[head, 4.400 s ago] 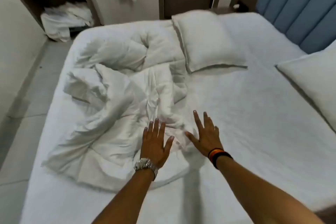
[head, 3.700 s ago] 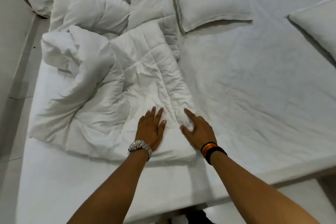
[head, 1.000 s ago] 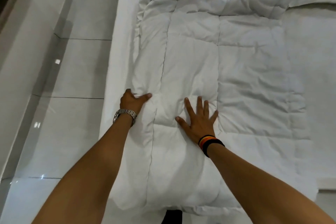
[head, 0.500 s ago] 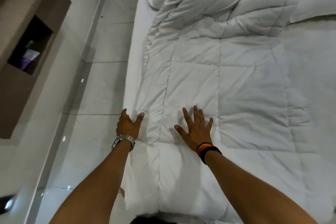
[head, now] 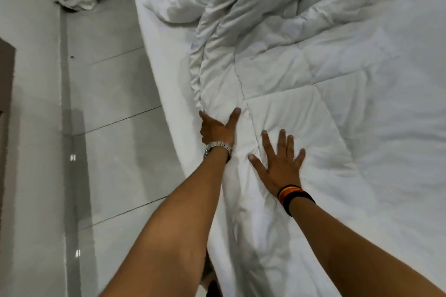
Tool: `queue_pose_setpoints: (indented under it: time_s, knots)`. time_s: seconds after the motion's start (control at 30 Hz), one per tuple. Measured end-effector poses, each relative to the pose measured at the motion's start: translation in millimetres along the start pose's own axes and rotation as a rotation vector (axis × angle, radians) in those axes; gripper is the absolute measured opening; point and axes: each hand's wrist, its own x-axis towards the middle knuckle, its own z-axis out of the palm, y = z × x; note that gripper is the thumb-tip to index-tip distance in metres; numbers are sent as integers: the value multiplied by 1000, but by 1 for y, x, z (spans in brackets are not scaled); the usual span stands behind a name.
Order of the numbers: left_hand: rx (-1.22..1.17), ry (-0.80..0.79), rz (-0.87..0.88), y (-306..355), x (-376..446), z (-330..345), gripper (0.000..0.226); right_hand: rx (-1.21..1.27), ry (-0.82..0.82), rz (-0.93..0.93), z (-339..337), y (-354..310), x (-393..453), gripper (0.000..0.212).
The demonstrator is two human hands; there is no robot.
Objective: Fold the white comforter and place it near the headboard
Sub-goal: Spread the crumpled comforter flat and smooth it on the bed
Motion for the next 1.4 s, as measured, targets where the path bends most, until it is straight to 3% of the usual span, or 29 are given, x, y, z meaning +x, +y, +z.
queue_pose_setpoints:
  time_s: [0.13, 0.27, 0.33, 0.4, 0.5, 0.57, 0.67, 0.77, 0.83, 0.93, 1.0, 1.07, 1.17, 1.23, 1.3, 1.4]
  knots:
    - [-41, -141, 21, 18, 18, 7, 146, -10, -15, 59, 0, -14, -3, 76]
    - [-66, -78, 92, 22, 21, -35, 107, 32, -24, 80, -11, -32, -8, 76]
    - [-100, -36, 88, 11, 13, -65, 103, 58, -13, 48, -13, -46, -16, 77]
    - [-68, -53, 1, -4, -4, -88, 111, 42, -77, 44, -13, -58, -28, 81]
    - [95, -150, -148, -18, -12, -107, 145, 74, -145, 92, -10, -65, -37, 87]
    - [218, -71, -61, 8, 9, -114, 161, 136, -27, 123, -22, -71, -16, 83]
    - [193, 55, 284, 89, 62, -105, 161, 240, 262, 118, -60, -89, 53, 76]
    - [57, -20, 401, 210, 124, -74, 153, 381, 600, 135, -111, -120, 151, 75]
    - [-62, -72, 200, 285, 165, -60, 148, 392, 762, 111, -153, -142, 212, 72]
    - [-394, -264, -313, 360, 232, -52, 146, 414, 870, 122, -216, -171, 291, 72]
    - [-389, -431, -383, 369, 277, -47, 144, 351, 781, 139, -243, -185, 332, 79]
    - [-331, -522, -373, 360, 328, -29, 153, 279, 583, 138, -247, -194, 361, 89]
    - [-246, -607, -362, 324, 434, 30, 162, 170, 293, 124, -218, -204, 371, 100]
    - [-239, -649, -375, 331, 430, 25, 157, 117, 178, 140, -193, -210, 365, 102]
    - [-251, -671, -316, 353, 395, 0, 155, 86, 153, 155, -175, -210, 355, 102]
    - [-317, -643, -382, 378, 365, -34, 165, 94, 228, 158, -178, -211, 351, 98]
